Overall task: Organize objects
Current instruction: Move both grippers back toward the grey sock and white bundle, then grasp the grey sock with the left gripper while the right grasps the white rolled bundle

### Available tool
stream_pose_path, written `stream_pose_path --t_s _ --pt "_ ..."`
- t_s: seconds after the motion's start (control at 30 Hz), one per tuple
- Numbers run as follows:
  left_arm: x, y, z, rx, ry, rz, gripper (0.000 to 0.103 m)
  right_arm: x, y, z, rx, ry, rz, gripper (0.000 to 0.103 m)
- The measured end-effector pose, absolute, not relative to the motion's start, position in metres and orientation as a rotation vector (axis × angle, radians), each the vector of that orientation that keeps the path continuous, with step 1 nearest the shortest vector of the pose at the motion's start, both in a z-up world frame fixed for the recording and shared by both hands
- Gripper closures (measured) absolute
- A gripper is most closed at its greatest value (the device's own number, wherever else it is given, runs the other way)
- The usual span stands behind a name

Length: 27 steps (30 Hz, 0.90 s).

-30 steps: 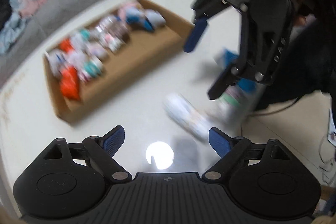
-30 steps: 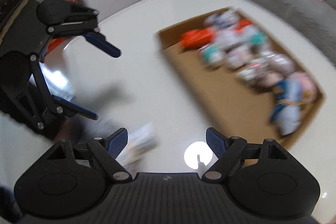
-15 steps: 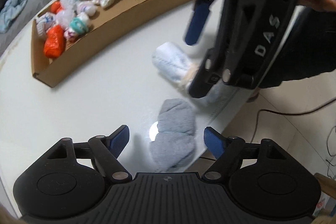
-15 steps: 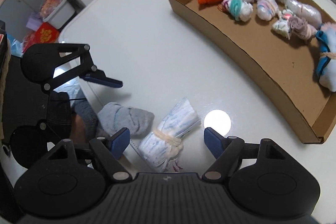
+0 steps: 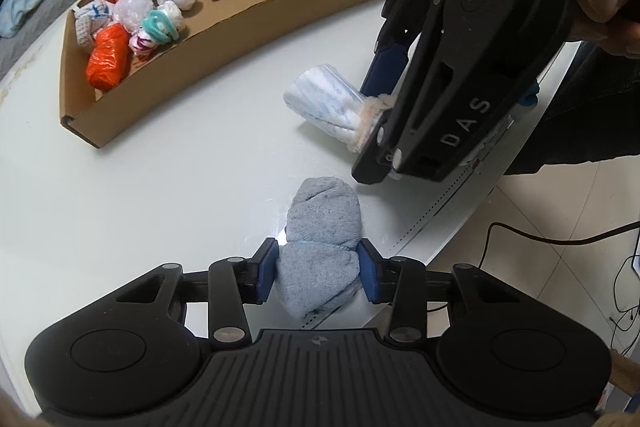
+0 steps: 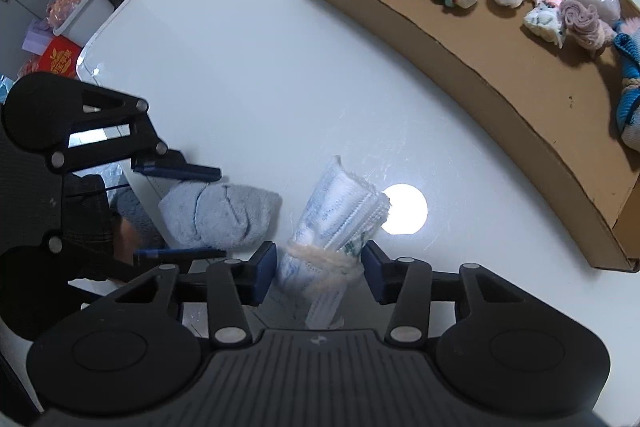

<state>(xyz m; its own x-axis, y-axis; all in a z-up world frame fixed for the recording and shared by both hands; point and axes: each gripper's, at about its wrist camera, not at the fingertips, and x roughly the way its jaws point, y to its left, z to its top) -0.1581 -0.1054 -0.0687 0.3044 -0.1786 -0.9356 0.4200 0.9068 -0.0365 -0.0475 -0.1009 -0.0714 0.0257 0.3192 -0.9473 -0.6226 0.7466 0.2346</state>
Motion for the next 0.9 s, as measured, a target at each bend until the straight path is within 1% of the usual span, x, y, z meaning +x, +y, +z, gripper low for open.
stream_pose_path --t_s 0.17,0.5,0.63,0.9 --pt "-0.156 -0.102 -0.066 0.197 1.208 -0.396 0.056 -0.044 -0.101 -0.074 -0.282 1.357 0.741 0.064" --pt "-0.146 -0.091 -0.053 0.132 1.216 -0.378 0.057 -0.042 -0.111 -0.065 -0.252 1.325 0.760 0.067" --pt "-0.135 -0.077 -0.030 0.114 1.166 -0.337 0.057 -0.034 -0.131 -0.042 -0.199 1.274 0.761 0.067" --pt "-0.105 -0.035 0.023 0.082 0.990 -0.161 0.057 -0.015 -0.171 0.000 -0.083 1.128 0.697 0.067"
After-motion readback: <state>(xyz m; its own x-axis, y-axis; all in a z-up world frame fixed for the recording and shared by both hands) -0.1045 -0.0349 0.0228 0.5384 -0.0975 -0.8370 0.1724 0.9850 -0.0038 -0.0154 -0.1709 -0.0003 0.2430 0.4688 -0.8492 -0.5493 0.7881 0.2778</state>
